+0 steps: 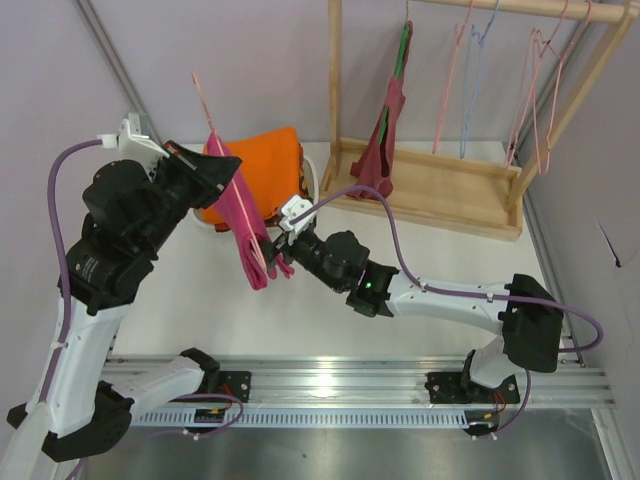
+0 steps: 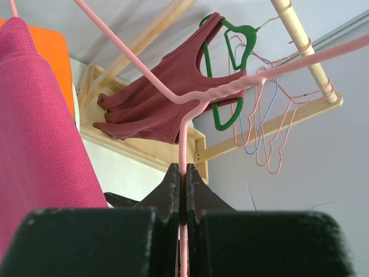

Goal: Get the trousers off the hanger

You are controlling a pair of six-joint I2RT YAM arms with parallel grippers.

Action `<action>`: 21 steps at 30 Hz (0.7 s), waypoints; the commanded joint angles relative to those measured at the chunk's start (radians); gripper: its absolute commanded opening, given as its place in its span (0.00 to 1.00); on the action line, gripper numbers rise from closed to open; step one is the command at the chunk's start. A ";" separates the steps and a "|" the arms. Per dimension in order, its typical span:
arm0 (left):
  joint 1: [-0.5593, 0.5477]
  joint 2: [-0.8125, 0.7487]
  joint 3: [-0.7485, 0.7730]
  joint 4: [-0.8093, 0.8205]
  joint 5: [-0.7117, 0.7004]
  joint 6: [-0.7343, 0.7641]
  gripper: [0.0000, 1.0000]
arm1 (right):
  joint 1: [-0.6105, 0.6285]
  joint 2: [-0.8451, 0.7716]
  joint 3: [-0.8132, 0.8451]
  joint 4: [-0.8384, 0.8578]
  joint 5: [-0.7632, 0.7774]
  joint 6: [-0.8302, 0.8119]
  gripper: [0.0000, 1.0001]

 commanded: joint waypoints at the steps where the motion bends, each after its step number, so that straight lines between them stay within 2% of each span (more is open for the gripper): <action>1: 0.002 -0.041 0.048 0.132 0.007 -0.002 0.00 | -0.009 -0.028 0.026 0.077 0.063 0.019 0.85; 8: 0.003 -0.066 -0.006 0.141 0.002 -0.030 0.00 | -0.008 -0.042 0.021 0.081 -0.030 0.019 0.70; 12: 0.003 -0.080 -0.047 0.164 0.011 -0.046 0.00 | -0.008 -0.054 0.018 0.104 -0.085 0.034 0.57; 14: 0.002 -0.074 -0.049 0.162 0.022 -0.047 0.00 | -0.009 -0.054 0.023 0.106 -0.102 0.036 0.57; 16: 0.003 -0.069 -0.052 0.159 0.030 -0.050 0.00 | -0.008 -0.059 0.026 0.104 -0.118 0.037 0.71; 17: 0.002 -0.070 -0.063 0.162 0.028 -0.051 0.00 | -0.008 -0.060 0.024 0.108 -0.131 0.037 0.83; 21: 0.002 -0.077 -0.070 0.175 0.021 -0.053 0.00 | -0.008 -0.068 0.023 0.108 -0.162 0.050 0.89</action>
